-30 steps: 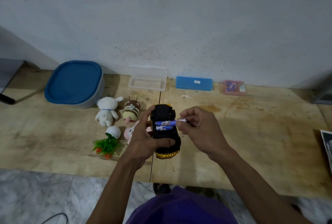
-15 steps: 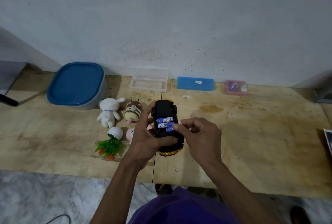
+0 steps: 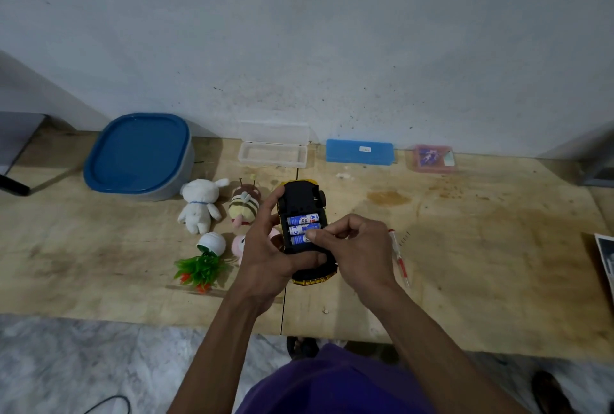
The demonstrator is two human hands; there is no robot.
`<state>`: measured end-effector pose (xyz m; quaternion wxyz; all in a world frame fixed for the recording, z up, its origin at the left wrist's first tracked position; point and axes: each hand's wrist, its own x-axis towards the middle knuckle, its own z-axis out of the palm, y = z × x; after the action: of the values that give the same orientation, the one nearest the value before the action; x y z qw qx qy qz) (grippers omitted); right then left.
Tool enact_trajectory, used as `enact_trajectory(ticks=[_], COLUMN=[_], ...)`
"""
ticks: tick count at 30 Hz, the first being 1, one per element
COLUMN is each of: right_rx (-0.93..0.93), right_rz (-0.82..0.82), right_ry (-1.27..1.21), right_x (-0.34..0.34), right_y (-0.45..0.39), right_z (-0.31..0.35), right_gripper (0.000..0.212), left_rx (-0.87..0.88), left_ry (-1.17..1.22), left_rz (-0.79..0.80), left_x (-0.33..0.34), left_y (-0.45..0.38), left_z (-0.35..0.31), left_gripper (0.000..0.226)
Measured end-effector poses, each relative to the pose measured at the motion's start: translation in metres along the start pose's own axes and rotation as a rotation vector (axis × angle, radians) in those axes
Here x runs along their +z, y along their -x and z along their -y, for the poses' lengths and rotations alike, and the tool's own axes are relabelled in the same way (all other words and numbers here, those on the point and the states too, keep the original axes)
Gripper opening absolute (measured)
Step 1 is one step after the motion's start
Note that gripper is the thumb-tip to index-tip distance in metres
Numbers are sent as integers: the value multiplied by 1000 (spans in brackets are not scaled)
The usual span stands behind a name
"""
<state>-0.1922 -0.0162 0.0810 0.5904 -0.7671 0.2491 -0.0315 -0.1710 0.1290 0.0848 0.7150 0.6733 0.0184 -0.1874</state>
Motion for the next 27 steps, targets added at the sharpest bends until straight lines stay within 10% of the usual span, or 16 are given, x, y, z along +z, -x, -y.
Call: enact_trajectory(ticks=[16, 27], right_rx=[26, 118], right_rz=[22, -170], right_ry=[73, 345], right_x=[-5, -62], right_y=[-11, -62], right_z=[-19, -101], right_gripper=[38, 11], left_rx=[-41, -210], left_ry=[-26, -50], left_rz=[59, 104], left_x=[0, 23], left_y=[-2, -35], left_z=[18, 45], left_gripper=[110, 109])
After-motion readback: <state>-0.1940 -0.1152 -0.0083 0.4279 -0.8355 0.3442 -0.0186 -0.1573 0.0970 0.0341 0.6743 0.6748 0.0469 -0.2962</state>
